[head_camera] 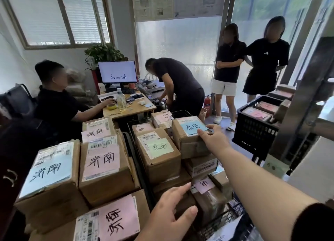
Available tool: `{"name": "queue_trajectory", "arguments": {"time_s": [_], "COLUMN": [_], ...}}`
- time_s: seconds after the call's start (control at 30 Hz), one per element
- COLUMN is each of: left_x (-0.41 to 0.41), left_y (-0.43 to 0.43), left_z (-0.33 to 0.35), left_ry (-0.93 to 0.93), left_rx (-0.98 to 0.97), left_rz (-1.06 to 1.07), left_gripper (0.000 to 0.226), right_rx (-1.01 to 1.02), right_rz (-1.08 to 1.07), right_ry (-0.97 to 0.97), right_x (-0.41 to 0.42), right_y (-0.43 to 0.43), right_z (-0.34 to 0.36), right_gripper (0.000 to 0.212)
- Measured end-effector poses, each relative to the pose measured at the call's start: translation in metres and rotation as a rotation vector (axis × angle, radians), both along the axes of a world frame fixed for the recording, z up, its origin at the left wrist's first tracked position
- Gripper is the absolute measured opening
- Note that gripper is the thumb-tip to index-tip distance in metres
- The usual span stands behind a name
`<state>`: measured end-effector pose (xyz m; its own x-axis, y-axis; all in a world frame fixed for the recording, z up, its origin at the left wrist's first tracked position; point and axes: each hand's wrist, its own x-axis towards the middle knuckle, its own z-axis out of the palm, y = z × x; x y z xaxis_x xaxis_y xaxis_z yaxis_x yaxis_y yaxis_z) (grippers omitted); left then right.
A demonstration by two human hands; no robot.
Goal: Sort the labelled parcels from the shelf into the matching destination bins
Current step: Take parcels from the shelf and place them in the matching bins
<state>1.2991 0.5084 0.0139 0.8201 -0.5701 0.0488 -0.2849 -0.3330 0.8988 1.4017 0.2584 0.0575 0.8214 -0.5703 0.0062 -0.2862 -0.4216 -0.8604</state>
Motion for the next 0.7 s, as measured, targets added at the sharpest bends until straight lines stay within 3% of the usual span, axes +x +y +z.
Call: {"name": "queue_trajectory", "arguments": {"time_s": [0.2,0.3,0.5,0.7], "left_x": [0.008,0.007,-0.009,-0.054], "left_y": [-0.003,-0.013,-0.058,-0.128], "left_z": [0.007,0.01,0.008,0.0], "left_ry": [-0.153,-0.187,-0.301,-0.364], "left_rx": [0.073,0.104,0.125,0.119], "left_rz": [-0.034,-0.057,-0.117,-0.3], "left_gripper": [0.049,0.048,0.064,0.066], "right_rx": [-0.064,-0.135,-0.312,-0.398], "right_rz": [0.126,0.129,0.13,-0.054], "right_ry": [0.071,0.005,-0.176,-0.045], "right_x": [-0.008,-0.043,-0.161,-0.291], "right_y": [0.003,0.002,0.0,-0.026], "right_z": [0.001,0.004,-0.013,-0.05], "right_gripper": [0.071,0.08,0.066,0.061]}}
